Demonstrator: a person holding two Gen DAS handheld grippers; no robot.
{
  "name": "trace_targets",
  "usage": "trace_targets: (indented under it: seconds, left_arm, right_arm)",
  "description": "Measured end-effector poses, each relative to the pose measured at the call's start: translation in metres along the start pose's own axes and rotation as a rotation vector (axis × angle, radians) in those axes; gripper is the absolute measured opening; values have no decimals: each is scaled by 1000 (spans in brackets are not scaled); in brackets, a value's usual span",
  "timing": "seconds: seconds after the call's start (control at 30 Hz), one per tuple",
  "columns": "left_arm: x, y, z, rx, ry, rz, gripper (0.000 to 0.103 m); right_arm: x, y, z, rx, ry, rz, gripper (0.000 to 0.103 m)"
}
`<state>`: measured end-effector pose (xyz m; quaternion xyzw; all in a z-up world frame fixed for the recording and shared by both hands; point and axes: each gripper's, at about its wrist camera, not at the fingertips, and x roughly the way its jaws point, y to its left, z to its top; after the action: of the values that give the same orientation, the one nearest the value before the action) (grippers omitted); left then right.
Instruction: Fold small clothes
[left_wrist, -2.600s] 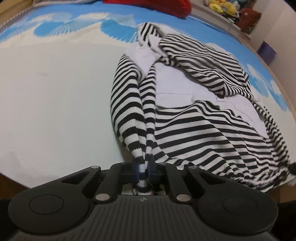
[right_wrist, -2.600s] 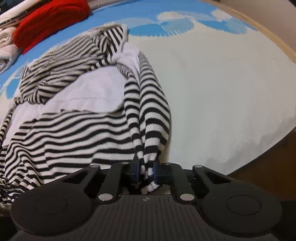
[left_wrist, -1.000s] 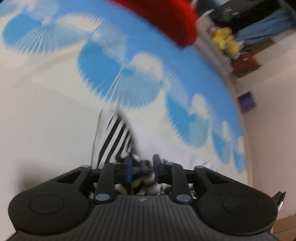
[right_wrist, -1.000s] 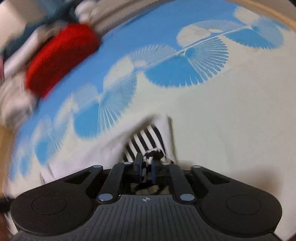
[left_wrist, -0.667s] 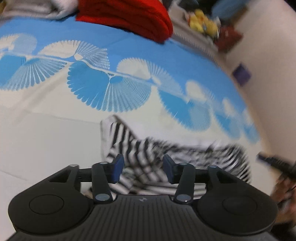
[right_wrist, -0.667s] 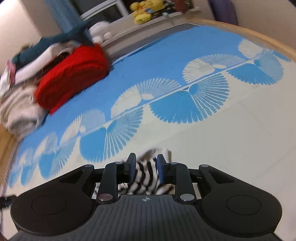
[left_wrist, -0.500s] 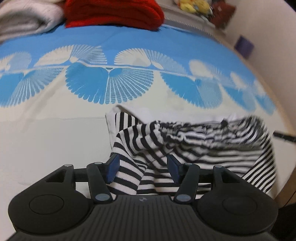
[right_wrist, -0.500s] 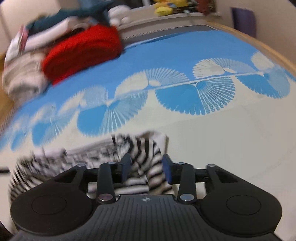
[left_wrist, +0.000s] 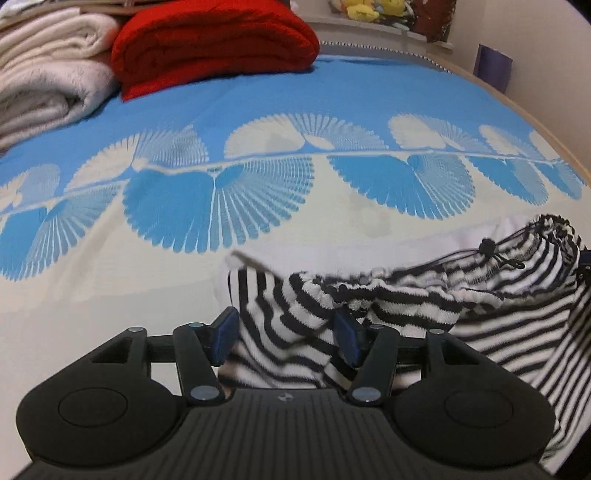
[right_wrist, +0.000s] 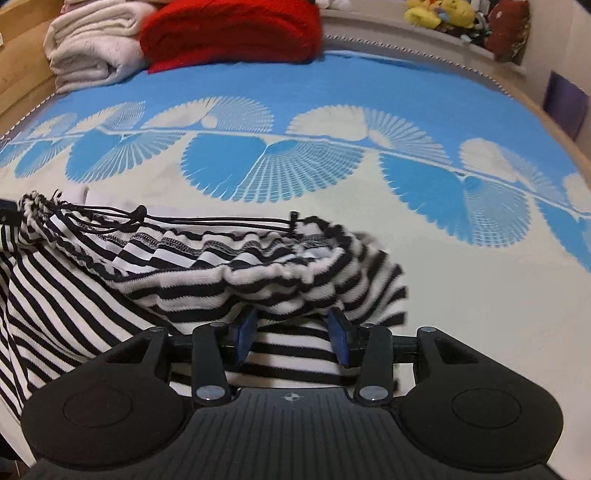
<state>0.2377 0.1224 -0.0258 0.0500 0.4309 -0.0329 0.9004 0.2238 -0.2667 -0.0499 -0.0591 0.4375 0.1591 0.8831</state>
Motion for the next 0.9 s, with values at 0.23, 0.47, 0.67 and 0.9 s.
trace_targets:
  seconds: [0.23, 0.47, 0.67, 0.9]
  left_arm:
    - [20, 22, 18, -93, 3, -37, 8]
    - [21, 47, 40, -217, -109, 18, 2]
    - [50, 42, 50, -215, -48, 44, 2]
    - [92, 43, 42, -180, 125, -6, 4]
  right_arm:
    - [26, 2, 22, 29, 20, -52, 40]
    - [41, -15, 43, 121, -53, -61, 8]
    - [48, -12, 57, 143, -138, -140, 6]
    - [80, -21, 56, 136, -54, -140, 6]
